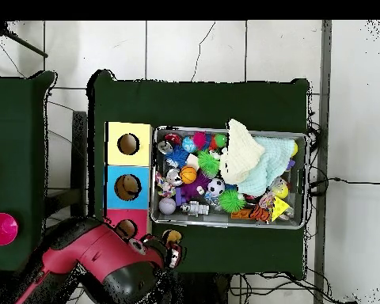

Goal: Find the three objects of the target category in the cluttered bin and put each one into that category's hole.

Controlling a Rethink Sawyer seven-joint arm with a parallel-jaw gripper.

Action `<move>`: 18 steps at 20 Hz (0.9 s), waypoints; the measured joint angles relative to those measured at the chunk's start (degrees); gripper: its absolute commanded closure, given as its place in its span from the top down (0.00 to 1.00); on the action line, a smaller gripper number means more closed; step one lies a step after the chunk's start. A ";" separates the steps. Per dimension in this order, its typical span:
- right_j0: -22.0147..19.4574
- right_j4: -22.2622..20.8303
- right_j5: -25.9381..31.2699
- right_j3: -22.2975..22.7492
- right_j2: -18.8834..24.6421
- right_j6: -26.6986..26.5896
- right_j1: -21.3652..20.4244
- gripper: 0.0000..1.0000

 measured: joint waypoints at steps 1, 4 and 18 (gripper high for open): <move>0.18 -0.06 0.01 0.00 0.44 -0.01 -0.38 0.00; 0.96 -0.70 0.05 0.58 2.68 -0.10 -2.91 0.00; 6.86 -6.24 7.14 3.04 13.48 -0.15 -13.21 0.00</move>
